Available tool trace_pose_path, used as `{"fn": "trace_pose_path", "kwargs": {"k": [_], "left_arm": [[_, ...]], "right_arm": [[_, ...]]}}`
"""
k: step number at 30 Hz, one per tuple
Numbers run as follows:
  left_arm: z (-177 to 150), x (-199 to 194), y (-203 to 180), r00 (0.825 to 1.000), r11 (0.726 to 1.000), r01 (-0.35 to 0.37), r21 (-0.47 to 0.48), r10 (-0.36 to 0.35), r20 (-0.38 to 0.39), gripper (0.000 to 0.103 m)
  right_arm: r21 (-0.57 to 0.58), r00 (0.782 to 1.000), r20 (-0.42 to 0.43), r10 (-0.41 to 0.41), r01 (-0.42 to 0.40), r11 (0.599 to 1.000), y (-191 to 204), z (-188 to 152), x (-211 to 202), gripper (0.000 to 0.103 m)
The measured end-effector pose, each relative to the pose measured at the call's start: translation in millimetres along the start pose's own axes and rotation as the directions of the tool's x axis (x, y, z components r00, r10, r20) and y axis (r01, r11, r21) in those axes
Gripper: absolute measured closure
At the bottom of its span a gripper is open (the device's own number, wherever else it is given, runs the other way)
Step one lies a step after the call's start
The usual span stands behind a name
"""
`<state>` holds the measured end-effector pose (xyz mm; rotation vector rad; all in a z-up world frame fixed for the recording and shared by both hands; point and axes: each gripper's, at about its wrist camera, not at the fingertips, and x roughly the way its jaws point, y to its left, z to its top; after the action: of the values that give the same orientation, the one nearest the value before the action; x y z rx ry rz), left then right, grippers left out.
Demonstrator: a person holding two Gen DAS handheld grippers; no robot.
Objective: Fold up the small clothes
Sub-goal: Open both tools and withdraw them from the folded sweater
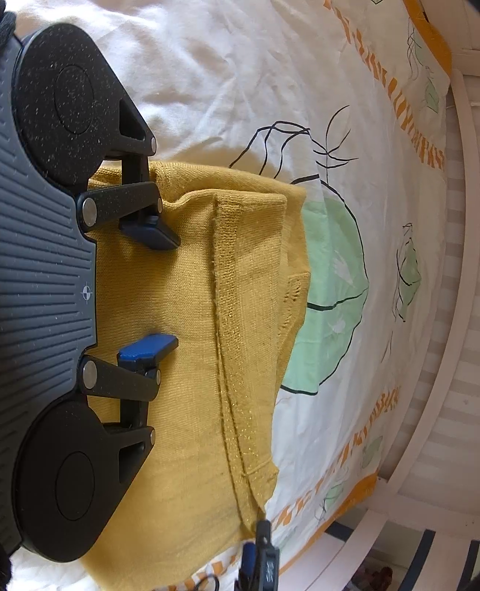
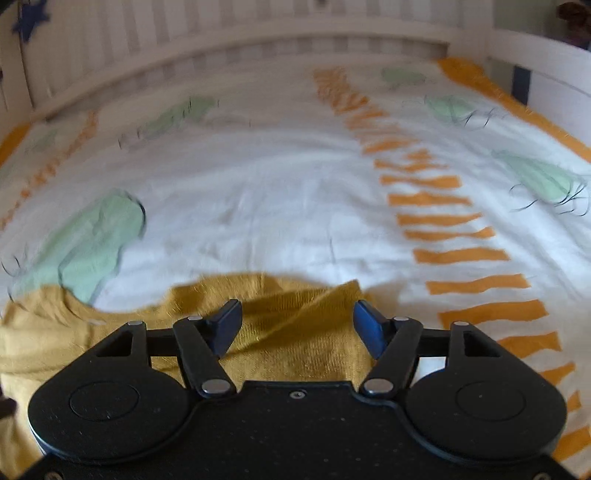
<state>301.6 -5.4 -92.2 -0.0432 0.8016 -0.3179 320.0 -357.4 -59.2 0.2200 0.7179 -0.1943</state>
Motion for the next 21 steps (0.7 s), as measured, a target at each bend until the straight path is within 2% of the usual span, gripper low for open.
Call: {"fn": "trace_pose_path", "kwargs": {"k": [3,6,13,18,21], "left_arm": [[0,1,0,1.000,1.000,-0.001,-0.001,0.001,-0.001,0.054],[0,0,0,1.000,1.000,-0.003,0.000,0.003,-0.001,0.054],[0,2,-1,1.000,1.000,-0.014,0.002,0.014,0.000,0.053],[0,2,-4,1.000,1.000,-0.030,-0.001,0.030,0.001,0.053],[0,3,-7,0.999,0.999,-0.042,-0.006,0.042,0.003,0.053]], "right_arm": [[-0.017,0.997,0.080,0.021,-0.019,1.000,5,-13,-30,0.031],[-0.069,0.992,0.120,0.038,-0.030,0.997,16,-35,-47,0.030],[-0.174,0.990,0.136,0.030,-0.006,0.985,38,-65,-37,0.028],[-0.164,0.991,0.133,0.015,0.007,0.986,38,-80,-25,0.008],[-0.092,0.993,0.105,0.056,-0.046,0.995,23,-79,-20,0.001]]}}
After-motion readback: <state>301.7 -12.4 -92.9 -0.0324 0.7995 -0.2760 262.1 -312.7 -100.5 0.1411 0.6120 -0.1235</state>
